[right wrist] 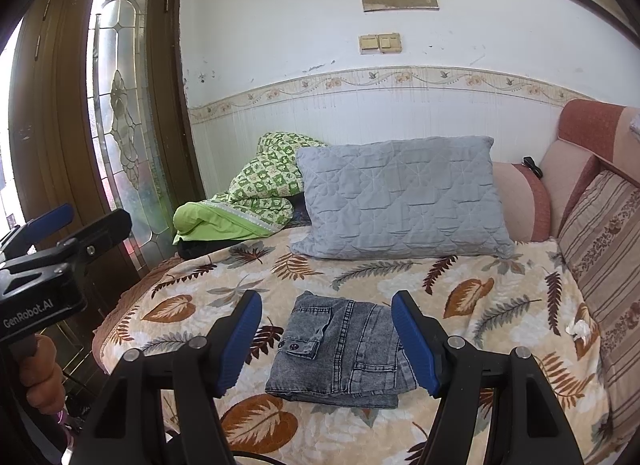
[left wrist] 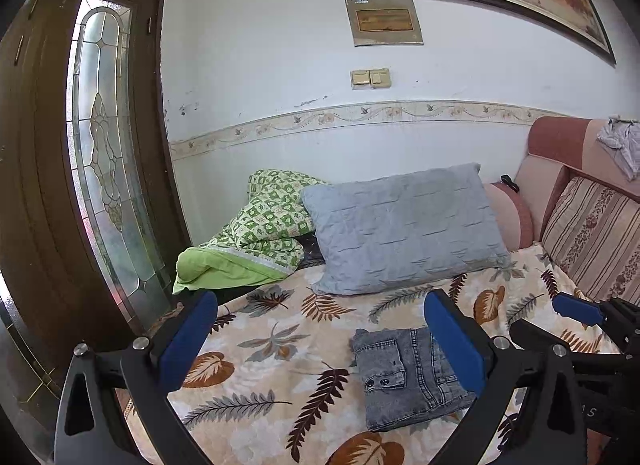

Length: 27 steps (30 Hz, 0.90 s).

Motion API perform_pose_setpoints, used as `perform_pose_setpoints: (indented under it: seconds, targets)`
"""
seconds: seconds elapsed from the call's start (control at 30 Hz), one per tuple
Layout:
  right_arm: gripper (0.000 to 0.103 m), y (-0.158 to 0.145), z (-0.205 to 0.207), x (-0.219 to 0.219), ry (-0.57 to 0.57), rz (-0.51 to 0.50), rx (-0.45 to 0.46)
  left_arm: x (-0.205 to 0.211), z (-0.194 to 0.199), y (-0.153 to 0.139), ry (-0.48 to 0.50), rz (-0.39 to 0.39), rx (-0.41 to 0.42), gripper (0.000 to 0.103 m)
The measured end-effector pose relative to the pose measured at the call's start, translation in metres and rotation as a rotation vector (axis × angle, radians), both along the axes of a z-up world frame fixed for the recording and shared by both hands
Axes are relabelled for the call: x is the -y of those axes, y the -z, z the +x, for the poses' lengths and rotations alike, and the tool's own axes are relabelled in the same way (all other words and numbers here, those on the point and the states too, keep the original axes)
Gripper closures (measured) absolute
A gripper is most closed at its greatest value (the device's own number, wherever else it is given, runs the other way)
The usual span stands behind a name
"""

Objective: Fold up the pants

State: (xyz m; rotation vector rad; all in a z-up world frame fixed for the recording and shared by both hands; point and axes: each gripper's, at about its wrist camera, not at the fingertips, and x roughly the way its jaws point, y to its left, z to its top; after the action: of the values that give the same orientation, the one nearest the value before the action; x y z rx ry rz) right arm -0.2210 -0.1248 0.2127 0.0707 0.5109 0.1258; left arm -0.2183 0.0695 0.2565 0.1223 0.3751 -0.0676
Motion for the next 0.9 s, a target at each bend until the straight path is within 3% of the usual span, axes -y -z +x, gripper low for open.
perform_pose_setpoints:
  seconds: [0.9]
  targets:
    - [0.032,-0.015,-0.014,-0.024,-0.023,-0.045,0.046,-0.024,-0.023,-0.013,0.041,-0.074,0.033,0.0]
